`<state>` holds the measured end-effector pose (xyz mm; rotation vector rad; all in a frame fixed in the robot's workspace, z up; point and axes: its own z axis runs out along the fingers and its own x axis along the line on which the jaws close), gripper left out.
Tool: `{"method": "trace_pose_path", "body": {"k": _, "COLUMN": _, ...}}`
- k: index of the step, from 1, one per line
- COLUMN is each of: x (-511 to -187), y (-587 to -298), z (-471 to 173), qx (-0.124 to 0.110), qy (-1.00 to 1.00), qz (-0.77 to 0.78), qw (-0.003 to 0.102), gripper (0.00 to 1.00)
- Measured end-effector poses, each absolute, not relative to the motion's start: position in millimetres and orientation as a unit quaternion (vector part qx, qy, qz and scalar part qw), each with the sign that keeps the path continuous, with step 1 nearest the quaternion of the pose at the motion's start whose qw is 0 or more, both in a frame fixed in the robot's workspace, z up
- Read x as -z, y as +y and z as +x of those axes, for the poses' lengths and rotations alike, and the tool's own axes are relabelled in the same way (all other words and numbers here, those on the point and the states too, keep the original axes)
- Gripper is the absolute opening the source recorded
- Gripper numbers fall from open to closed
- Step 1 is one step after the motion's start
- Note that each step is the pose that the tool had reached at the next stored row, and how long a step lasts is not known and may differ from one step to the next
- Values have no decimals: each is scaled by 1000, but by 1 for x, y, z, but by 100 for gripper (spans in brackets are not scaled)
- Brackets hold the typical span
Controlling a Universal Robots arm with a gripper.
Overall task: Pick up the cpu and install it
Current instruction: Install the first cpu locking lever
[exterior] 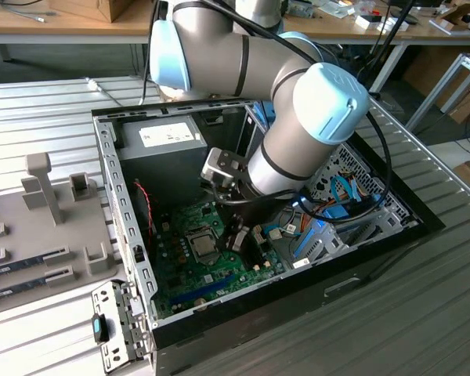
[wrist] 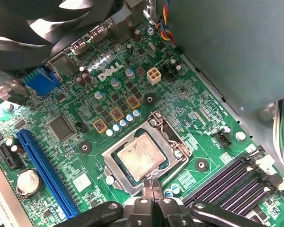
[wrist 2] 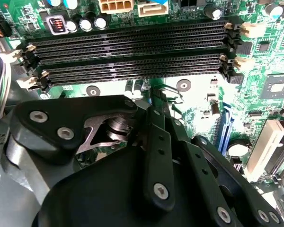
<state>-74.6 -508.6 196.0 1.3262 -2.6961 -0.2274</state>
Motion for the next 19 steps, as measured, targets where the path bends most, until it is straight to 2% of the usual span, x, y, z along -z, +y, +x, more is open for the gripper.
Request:
{"method": "trace_pose_path", "body": {"k": 1, "x": -201, "y": -510, "z": -76, "qx": 82, "qy": -892, "qz": 440, "qw": 60, "gripper": 11}}
{"method": "trace_pose_path", "body": {"k": 3, "x": -201, "y": -521, "z": -75, "qx": 85, "qy": -892, "qz": 440, "qw": 59, "gripper": 11}}
{"method": "trace_pose_path", "body": {"k": 14, "x": -194, "y": -521, "z": -66, "qx": 85, "qy": -892, "qz": 439, "qw": 63, "gripper": 11}}
{"method": "trace_pose_path", "body": {"k": 19, "x": -192, "y": -522, "z": -68, "qx": 88, "qy": -892, "qz": 440, "qw": 61, "gripper": 11}}
